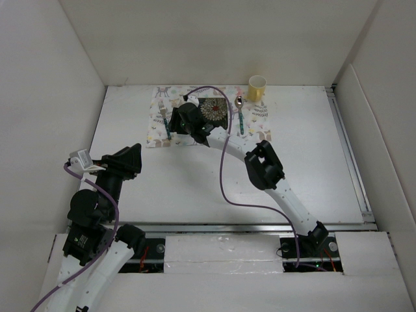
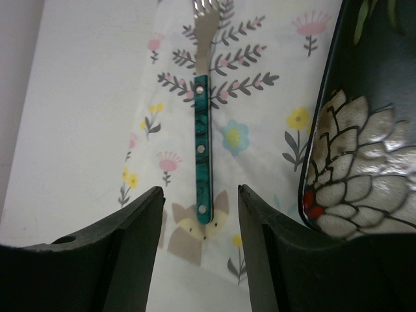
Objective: Set the dinner table for one person
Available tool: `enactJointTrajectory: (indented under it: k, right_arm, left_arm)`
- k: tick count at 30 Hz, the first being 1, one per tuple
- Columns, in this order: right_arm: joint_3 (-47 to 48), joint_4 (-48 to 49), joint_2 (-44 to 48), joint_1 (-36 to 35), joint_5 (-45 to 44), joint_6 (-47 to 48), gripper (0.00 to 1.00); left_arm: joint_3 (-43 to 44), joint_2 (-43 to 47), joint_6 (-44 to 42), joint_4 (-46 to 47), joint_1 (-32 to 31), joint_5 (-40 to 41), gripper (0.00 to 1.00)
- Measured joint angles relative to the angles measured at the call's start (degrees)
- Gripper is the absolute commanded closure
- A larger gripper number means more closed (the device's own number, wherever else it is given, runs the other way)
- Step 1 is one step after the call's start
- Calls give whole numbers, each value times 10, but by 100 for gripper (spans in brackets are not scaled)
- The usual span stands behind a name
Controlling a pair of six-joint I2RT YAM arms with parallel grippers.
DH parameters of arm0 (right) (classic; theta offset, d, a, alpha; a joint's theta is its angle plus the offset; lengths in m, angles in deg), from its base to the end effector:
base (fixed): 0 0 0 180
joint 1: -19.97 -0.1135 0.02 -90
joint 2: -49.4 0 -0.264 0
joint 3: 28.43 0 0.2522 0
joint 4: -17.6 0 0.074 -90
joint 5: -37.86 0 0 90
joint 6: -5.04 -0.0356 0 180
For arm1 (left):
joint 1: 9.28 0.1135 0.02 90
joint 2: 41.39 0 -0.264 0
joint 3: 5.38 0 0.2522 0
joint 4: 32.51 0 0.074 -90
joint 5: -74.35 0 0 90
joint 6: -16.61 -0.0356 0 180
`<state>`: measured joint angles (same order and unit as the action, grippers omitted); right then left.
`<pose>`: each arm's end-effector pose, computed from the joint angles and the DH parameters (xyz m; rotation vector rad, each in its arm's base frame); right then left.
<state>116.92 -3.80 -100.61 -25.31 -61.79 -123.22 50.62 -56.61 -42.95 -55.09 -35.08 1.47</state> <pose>0.4250 0.4207 0.1770 -0.0181 2.1014 0.7404 0.0575 -0.0162 0.3813 -0.3149 1.2566 -0.6574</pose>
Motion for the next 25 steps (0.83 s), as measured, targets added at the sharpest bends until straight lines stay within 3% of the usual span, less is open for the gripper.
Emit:
enactJointTrajectory:
  k: [5,6,11,19,22,25]
  right_arm:
    - [-163,51,180,-7,-15,47,35]
    - [-205,60,228,-9,-19,58,1]
    - [-419,126,502,-18,-46,123,0]
    - [-826,148,1086,-41,-176,167,0]
    - [-908,104,1247,-39,-229,148,0]
    - [-967,45,1326,-39,-264,121,0]
  left_arm:
    - [-1,-15,-6,0,0,3,45]
    - [-2,-19,-7,0,0,1,42]
    - [-6,-40,-12,0,5,-13,37]
    - [-12,-59,-20,6,17,-38,36]
    - [-15,-63,-21,9,19,-43,37]
    - [-17,-71,-20,15,19,-52,36]
